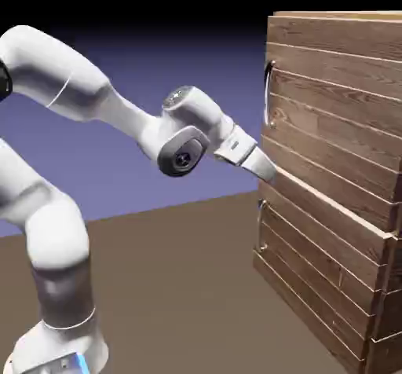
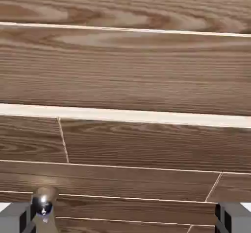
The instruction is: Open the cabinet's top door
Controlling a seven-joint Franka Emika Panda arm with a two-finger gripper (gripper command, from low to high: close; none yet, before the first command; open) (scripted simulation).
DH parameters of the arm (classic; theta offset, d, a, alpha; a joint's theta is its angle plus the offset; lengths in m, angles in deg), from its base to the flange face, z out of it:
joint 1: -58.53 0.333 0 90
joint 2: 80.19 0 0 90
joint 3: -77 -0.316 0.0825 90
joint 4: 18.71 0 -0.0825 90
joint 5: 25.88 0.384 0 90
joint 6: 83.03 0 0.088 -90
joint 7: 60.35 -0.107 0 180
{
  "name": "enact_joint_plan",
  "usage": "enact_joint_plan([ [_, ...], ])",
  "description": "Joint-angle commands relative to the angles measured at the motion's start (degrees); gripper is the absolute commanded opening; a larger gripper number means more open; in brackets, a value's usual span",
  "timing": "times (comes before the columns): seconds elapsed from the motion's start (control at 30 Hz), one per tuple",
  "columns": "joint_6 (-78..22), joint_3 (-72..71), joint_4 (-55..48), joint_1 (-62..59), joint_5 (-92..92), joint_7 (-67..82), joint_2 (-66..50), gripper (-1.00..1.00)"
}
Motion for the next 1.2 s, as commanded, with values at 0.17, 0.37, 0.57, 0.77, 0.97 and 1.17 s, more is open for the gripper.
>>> enact_joint_plan([
  [0.17, -3.8, 11.3, -1.1, 10.5, 11.6, 5.0, -12.3, 1.0],
  [0.37, -7.6, 22.7, -2.3, 21.1, 23.4, 10.1, -24.8, 1.0],
  [0.57, -11.5, 34.1, -3.5, 31.7, 35.1, 15.2, -37.3, 1.0],
  [0.77, -15.3, 45.5, -4.6, 42.4, 46.9, 20.3, -49.7, 1.0],
  [0.97, -19.1, 57.0, -5.8, 53.0, 58.6, 25.4, -62.2, 1.0],
  [1.17, -22.9, 68.4, -7.0, 63.6, 70.3, 30.5, -74.7, 1.0],
])
